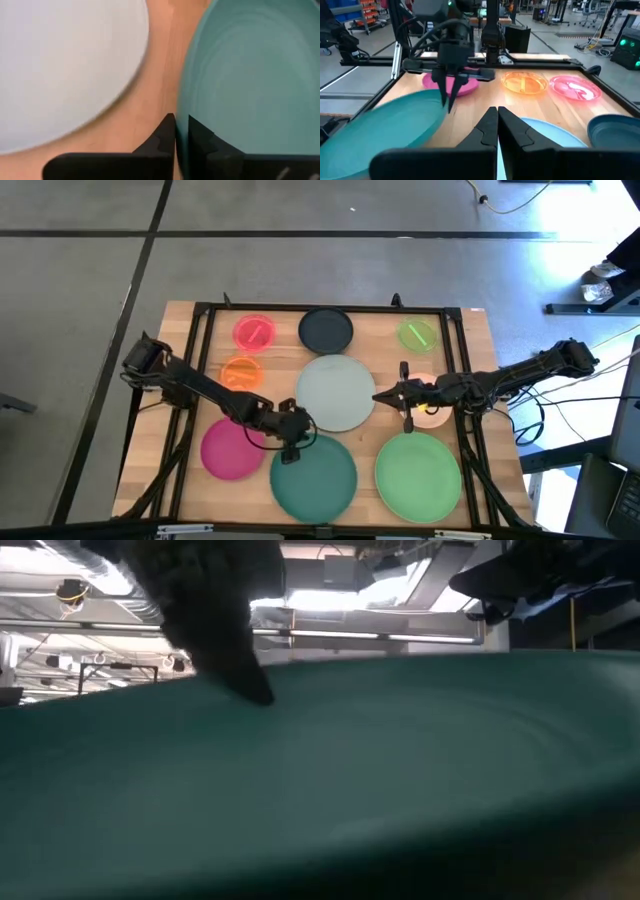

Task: Stack plastic plates
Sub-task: Stack the dark green plate on top of the gray plate

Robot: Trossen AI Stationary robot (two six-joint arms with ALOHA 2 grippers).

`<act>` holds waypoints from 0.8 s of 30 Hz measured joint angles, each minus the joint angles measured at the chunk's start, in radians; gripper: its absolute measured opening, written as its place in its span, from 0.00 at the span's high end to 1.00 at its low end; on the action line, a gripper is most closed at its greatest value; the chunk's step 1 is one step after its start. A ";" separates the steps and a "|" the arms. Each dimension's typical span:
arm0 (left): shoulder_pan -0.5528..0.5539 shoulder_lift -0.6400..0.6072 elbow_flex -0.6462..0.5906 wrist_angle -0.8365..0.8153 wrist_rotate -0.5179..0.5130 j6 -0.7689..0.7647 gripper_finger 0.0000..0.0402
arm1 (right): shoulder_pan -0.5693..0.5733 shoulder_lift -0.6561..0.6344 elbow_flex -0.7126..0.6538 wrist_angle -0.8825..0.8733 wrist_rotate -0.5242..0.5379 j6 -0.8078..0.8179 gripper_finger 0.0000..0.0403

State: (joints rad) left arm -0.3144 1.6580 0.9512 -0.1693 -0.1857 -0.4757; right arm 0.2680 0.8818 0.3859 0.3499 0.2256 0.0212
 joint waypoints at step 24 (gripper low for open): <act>0.450 -0.098 -0.002 0.095 -0.113 0.074 0.96 | 0.000 0.000 0.000 0.180 0.053 0.080 0.99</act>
State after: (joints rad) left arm 0.1358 1.5599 0.9489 -0.0739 -0.2988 -0.4020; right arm 0.2684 0.8814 0.3859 0.5295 0.2781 0.1009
